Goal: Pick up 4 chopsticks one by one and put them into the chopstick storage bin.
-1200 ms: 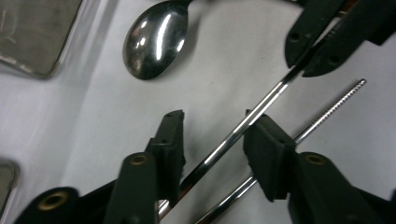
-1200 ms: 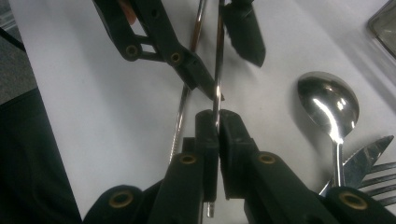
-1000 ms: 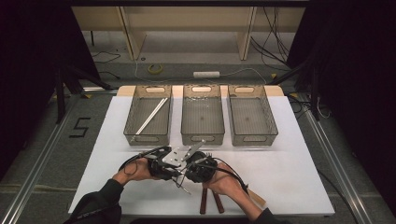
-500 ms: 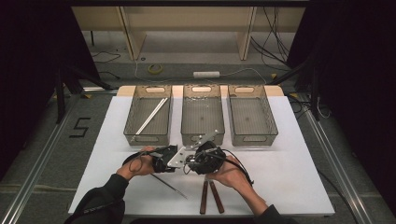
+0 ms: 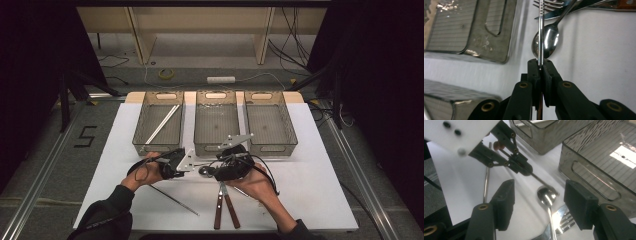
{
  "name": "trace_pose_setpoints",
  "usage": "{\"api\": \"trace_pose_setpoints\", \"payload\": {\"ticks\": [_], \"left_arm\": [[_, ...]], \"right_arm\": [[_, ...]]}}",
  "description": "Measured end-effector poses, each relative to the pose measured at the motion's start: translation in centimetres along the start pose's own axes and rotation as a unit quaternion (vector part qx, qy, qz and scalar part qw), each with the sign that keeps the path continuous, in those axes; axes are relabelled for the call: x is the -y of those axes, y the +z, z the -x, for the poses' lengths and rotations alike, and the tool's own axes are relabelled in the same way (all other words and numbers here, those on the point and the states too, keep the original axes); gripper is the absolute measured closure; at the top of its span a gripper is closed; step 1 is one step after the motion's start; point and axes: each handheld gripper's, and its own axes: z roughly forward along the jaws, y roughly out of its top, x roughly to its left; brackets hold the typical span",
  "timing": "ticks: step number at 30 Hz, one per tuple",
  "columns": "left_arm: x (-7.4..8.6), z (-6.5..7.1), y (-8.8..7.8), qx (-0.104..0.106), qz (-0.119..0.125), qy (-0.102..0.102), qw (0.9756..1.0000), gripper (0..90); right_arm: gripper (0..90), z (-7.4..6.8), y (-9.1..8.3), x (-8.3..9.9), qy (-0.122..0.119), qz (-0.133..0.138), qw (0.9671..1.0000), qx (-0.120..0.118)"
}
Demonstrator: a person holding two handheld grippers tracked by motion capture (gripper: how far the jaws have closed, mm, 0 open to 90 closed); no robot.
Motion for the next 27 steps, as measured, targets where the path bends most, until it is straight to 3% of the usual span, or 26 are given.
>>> {"api": "trace_pose_setpoints", "payload": {"ticks": [9,15,20,27], "left_arm": [[0.2,-0.8,-1.4,-0.017,0.000,-0.069,0.9975,85.3],[0.2,-1.8,-2.5,-0.041,0.005,-0.125,0.9913,85.3],[0.4,-3.0,-3.8,-0.062,0.012,-0.171,0.9832,85.2],[1.2,-5.1,-5.2,-0.092,0.031,-0.237,0.9667,85.2]], "right_arm": [[41.1,-0.1,-0.5,1.7,0.007,0.015,0.9999,-0.005],[40.3,-0.1,-1.0,2.9,0.009,0.030,0.9994,-0.011],[38.9,-0.5,-1.3,4.0,0.009,0.044,0.9988,-0.019],[37.1,-1.1,-1.7,5.1,0.007,0.051,0.9982,-0.031]]}}
